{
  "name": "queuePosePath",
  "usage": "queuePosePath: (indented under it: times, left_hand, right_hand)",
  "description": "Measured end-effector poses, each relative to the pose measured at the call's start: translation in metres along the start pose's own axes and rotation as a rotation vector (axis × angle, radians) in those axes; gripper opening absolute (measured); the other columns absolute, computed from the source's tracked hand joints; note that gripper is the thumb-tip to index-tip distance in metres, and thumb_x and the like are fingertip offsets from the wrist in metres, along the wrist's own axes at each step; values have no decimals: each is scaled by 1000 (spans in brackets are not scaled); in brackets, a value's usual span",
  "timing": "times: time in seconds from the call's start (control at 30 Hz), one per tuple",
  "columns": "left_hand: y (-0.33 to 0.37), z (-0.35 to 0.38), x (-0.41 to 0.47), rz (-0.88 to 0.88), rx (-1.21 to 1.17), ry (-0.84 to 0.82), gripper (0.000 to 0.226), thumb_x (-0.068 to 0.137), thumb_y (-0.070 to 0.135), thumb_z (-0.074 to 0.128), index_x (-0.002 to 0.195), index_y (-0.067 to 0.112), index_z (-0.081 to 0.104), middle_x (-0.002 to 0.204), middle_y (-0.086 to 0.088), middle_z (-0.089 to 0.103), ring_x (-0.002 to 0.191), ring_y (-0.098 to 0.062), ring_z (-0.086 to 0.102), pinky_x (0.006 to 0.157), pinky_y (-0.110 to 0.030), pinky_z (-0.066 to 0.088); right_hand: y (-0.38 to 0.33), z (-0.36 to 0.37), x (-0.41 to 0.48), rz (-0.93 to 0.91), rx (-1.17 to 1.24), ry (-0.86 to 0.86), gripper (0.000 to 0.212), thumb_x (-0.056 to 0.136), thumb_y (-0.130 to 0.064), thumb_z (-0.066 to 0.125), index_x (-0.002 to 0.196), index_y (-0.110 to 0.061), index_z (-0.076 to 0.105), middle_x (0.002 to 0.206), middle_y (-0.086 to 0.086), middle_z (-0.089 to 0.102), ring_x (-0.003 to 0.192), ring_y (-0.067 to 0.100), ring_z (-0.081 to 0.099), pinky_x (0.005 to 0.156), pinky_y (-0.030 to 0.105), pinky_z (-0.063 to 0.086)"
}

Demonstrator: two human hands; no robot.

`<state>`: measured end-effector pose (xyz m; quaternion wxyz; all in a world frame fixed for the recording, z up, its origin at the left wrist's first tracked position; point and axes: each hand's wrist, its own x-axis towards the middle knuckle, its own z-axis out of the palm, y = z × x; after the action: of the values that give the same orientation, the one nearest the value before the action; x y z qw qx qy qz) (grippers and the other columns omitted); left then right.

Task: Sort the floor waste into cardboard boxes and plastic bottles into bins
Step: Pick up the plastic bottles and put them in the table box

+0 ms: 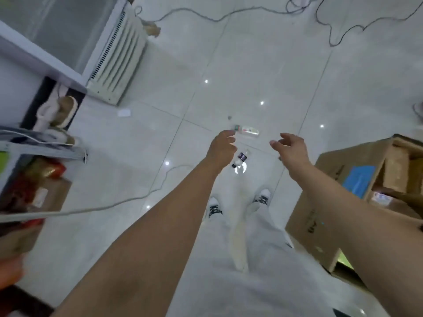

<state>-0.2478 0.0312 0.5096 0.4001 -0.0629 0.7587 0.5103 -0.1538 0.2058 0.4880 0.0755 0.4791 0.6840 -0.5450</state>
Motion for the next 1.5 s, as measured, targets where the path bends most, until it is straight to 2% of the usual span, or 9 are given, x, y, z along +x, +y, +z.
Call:
queuePosePath:
  times: [0.13,0.53,0.73,0.87,1.07,1.17,1.27,1.4,1.5]
  left_hand:
    - [-95,14,63,-136,78,13,52,87,-9,54,135,11,48,129,-15,56,99,-17,52,71,-22,44]
    - [-325,87,294,-221,169,-10,53,89,-4,49,138,15,45,134,-11,51,118,-24,53,93,-33,48]
    - [-387,110,376,-196,72,82,53,90,-5,41,137,17,45,136,-5,50,113,-19,55,57,-4,44]
    - [-422,115,411,-194,102,97,57,86,-4,42,139,17,44,138,-4,50,112,-18,55,85,-22,46]
    - [-448,117,436,-204,116,89,57,85,-6,39,136,19,47,135,-2,54,111,-17,56,95,-26,43]
    - [-452,116,444,-191,84,126,53,86,-5,37,131,19,51,128,-2,60,112,-18,58,96,-26,45]
    - [-442,116,436,-173,69,117,51,86,-4,38,130,18,51,126,-2,61,109,-17,59,94,-25,45]
    - [-399,113,398,-152,14,140,49,89,-7,39,130,16,52,125,-5,60,104,-16,58,84,-18,43]
    - [-331,108,344,-136,-26,151,47,91,-6,40,130,16,51,125,-4,59,104,-15,58,77,-12,44]
  right_hand:
    - [77,47,68,85,-59,-74,57,89,-30,70,138,-10,49,127,9,55,115,26,56,99,46,50]
    - [306,201,286,270,-127,-76,66,85,-36,71,141,-14,43,135,10,52,118,27,56,98,47,51]
    - [363,265,370,327,-20,78,61,88,-30,66,139,-10,40,105,0,51,102,24,57,93,45,54]
    - [383,299,412,362,-42,101,62,85,-33,69,132,-6,38,110,8,54,90,26,54,88,48,56]
    - [398,336,448,540,99,142,72,82,-36,74,134,-8,33,120,8,49,98,26,47,95,49,51]
    - [404,345,456,579,172,175,63,81,-32,73,130,-10,41,120,9,55,106,29,56,94,48,52]
    - [402,337,447,540,232,153,43,80,-26,74,112,-13,49,93,4,57,95,28,60,87,49,56]
    - [363,298,404,395,199,129,46,72,-28,78,109,-7,60,99,10,66,91,28,66,82,47,58]
    - [295,244,350,283,192,95,38,78,-25,77,108,-12,57,95,1,64,87,21,65,73,33,58]
